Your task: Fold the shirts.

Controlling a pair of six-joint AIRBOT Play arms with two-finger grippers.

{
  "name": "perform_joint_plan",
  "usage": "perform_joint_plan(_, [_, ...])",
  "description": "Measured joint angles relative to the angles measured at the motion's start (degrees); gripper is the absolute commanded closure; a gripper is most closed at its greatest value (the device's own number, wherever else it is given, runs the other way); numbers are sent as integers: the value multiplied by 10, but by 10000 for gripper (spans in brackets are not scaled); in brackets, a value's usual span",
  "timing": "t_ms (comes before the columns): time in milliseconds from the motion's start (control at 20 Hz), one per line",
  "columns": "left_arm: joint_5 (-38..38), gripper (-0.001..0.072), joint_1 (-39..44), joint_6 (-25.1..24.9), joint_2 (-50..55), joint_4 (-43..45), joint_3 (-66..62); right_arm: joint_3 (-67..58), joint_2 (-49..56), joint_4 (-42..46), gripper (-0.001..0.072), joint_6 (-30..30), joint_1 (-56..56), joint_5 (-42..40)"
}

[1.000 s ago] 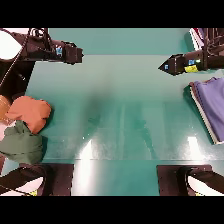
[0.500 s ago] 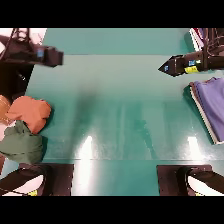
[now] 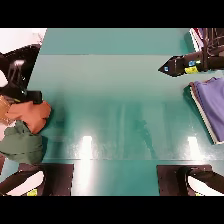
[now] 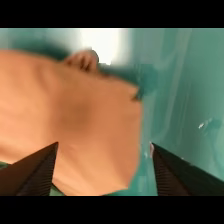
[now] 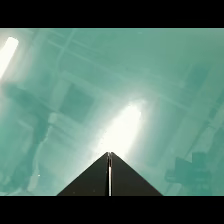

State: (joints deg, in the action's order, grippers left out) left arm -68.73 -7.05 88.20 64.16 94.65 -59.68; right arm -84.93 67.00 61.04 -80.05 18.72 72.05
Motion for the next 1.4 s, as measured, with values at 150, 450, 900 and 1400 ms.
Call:
perform_joint_plan(150, [33,98,-14,4,-1,6,50,0,0,1,691,0,0,-2])
perform_joint_plan(450, [48,682,-21,19,-1,9,68,0,-1,0,691,0,0,-13])
perform_joint_plan(900, [-60,685,38,17,-72,7,-188,-1,-101,2,693,0,0,-121])
perform_joint_plan(1400, [-139,681,348,28,-35,-13,-364,-79,-116,5,692,-3,-52,-148])
